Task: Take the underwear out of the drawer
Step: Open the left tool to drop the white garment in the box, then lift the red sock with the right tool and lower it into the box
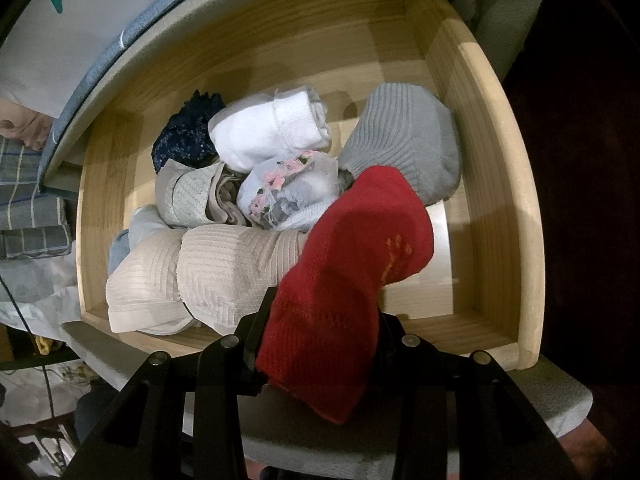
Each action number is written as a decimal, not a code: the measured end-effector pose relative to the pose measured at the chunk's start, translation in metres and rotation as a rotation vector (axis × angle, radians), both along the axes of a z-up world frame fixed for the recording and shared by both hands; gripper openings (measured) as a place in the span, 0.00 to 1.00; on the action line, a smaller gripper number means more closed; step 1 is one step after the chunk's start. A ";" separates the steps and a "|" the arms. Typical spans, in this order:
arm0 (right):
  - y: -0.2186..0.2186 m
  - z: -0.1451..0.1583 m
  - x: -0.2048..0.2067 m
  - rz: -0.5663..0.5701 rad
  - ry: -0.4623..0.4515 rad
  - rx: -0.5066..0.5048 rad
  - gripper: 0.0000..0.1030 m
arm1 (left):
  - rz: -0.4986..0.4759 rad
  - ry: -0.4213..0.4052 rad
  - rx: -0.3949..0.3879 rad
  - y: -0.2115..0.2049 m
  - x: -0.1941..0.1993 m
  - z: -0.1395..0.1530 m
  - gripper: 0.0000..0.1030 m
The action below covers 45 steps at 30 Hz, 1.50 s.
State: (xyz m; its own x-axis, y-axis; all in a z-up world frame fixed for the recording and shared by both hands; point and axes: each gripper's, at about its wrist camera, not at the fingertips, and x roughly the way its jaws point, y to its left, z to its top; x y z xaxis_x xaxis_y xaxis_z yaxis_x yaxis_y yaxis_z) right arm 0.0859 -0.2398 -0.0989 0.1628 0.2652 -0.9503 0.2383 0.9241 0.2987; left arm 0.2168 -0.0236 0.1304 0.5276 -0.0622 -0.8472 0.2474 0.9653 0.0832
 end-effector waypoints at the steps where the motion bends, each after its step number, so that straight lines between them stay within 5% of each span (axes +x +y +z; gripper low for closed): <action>1: -0.001 0.000 0.000 -0.002 -0.002 0.001 0.35 | -0.001 -0.003 0.013 0.002 -0.009 -0.001 0.51; 8: -0.003 0.004 -0.004 -0.004 -0.014 -0.005 0.35 | 0.008 0.011 0.019 0.016 -0.066 -0.027 0.51; 16: -0.006 0.015 -0.010 -0.019 -0.064 -0.026 0.34 | 0.136 0.046 0.010 0.036 -0.106 -0.083 0.51; 28: 0.002 0.055 -0.006 0.070 -0.126 -0.119 0.34 | 0.190 0.114 0.122 0.038 -0.135 -0.160 0.51; 45: -0.012 0.224 0.042 0.148 -0.406 -0.272 0.34 | 0.281 0.157 -0.002 0.063 -0.132 -0.165 0.51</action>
